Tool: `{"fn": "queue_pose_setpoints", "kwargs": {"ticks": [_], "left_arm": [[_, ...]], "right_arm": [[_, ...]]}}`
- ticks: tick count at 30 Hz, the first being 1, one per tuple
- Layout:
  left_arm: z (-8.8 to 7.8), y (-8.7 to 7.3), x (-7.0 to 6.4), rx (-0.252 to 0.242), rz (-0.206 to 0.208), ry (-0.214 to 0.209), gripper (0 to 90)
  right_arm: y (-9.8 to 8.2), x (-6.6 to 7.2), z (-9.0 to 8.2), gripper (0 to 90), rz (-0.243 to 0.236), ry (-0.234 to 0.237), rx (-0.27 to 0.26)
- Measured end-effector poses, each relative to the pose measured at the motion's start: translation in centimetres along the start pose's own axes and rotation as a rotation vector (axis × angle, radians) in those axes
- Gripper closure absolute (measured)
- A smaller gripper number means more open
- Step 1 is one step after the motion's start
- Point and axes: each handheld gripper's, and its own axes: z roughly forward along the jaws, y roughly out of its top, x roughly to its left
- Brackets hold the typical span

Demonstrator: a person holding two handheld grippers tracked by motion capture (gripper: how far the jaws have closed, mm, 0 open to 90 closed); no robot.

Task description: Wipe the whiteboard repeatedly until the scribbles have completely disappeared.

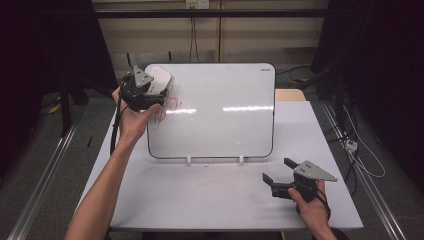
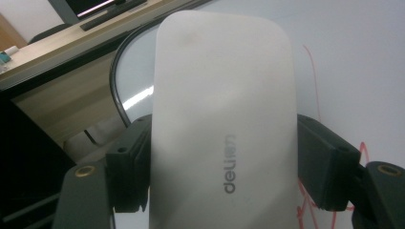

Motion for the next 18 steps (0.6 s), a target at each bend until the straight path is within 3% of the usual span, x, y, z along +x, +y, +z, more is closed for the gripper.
{"fn": "queue_pose_setpoints", "kwargs": {"ticks": [18], "left_arm": [[-0.18, 0.42, -0.61, 0.022, 0.026, 0.028, 30.5]], "right_arm": [[0.02, 0.0, 0.16, 5.1, 0.004, 0.001, 0.001]]}}
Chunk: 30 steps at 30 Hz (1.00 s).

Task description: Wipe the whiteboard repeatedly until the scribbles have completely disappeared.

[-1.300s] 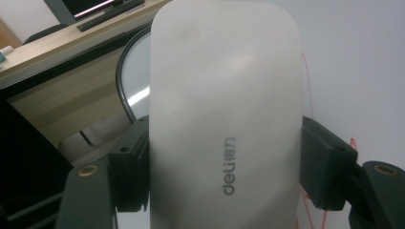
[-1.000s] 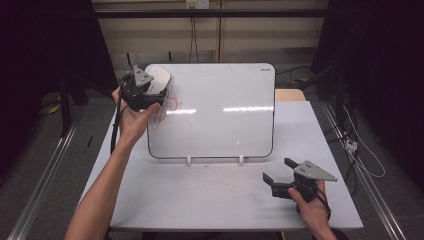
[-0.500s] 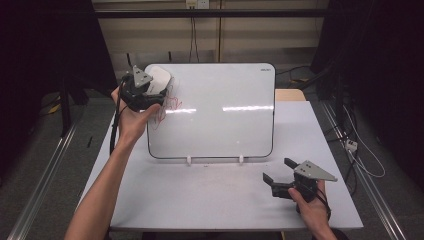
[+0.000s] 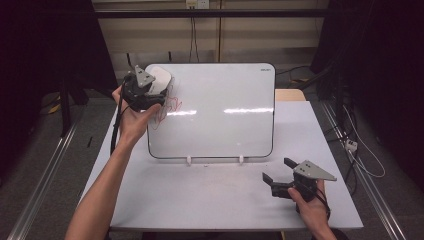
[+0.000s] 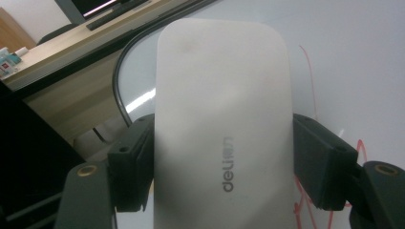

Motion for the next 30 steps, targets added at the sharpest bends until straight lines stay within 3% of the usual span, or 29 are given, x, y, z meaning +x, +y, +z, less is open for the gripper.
{"fn": "queue_pose_setpoints", "kwargs": {"ticks": [11, 25, 30], "left_arm": [[0.1, 0.1, -0.8, 0.007, 0.033, 0.028, 30.8], [0.5, 0.2, -2.8, 0.013, 0.045, 0.012, 31.0], [0.5, 0.3, -3.5, 0.014, 0.071, 0.008, 31.0]], "right_arm": [[0.1, 0.1, 0.3, 5.1, 0.001, 0.003, 0.007], [0.1, 0.1, 0.4, 5.1, -0.001, 0.008, 0.007], [0.1, 0.1, 0.4, 5.1, 0.001, 0.008, 0.007]]}}
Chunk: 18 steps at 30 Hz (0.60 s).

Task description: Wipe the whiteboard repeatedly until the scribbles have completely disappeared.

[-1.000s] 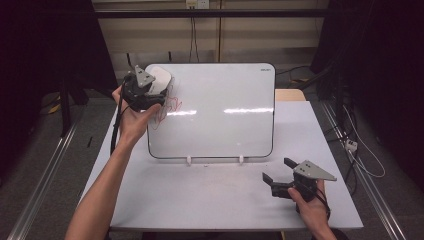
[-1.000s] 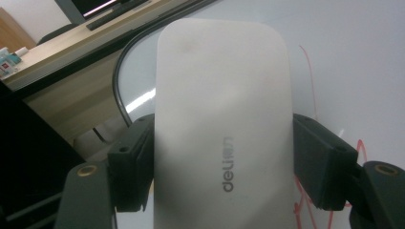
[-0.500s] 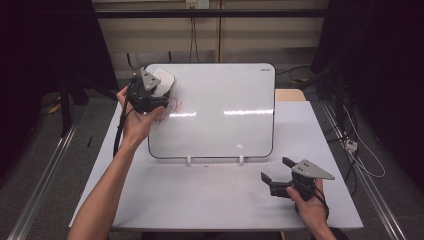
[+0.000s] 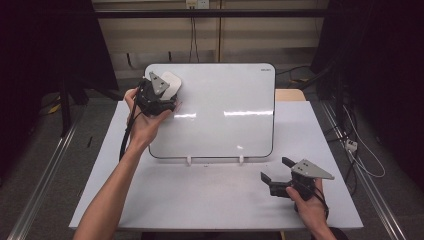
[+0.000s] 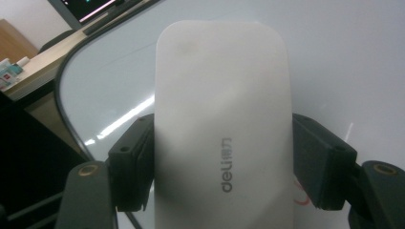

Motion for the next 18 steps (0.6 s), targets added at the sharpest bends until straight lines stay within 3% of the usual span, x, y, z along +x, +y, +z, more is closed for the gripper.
{"fn": "queue_pose_setpoints", "kwargs": {"ticks": [7, 18], "left_arm": [[0.1, 0.0, -1.0, 0.002, 0.026, -0.013, 31.0], [0.2, -0.4, -3.1, 0.015, 0.107, -0.062, 30.8]], "right_arm": [[0.0, 0.0, 0.0, 5.1, 0.0, 0.001, 0.0], [0.0, 0.0, -0.1, 5.1, -0.005, 0.002, -0.001]]}}
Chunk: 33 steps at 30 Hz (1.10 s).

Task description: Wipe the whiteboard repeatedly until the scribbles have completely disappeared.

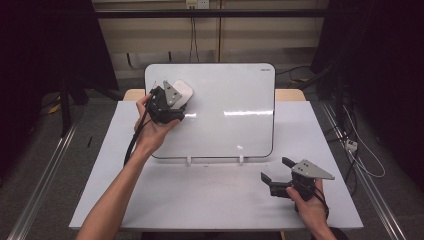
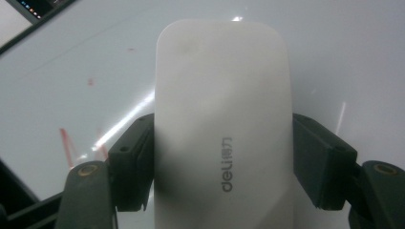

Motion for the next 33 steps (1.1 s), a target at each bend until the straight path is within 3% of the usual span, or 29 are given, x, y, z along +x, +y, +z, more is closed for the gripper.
{"fn": "queue_pose_setpoints", "kwargs": {"ticks": [4, 11, 13, 27, 33], "left_arm": [[0.0, -0.5, -1.2, -0.017, 0.019, -0.007, 30.8], [0.0, -0.5, -1.1, -0.017, 0.016, -0.015, 31.0], [-0.1, -0.3, -0.2, -0.024, -0.01, -0.006, 31.0], [-0.1, 1.1, 4.5, -0.025, -0.092, 0.015, 31.1], [-0.2, 1.3, 5.5, -0.025, -0.109, 0.016, 31.1]], "right_arm": [[0.0, 0.0, 0.0, 5.1, -0.002, 0.002, -0.001], [0.0, 0.0, -0.1, 5.1, -0.001, 0.002, -0.003], [0.0, -0.1, -0.1, 5.1, -0.001, 0.0, -0.001], [-0.1, -0.1, -0.3, 5.1, 0.006, -0.004, -0.004], [-0.1, -0.2, -0.3, 5.1, 0.002, -0.003, -0.005]]}}
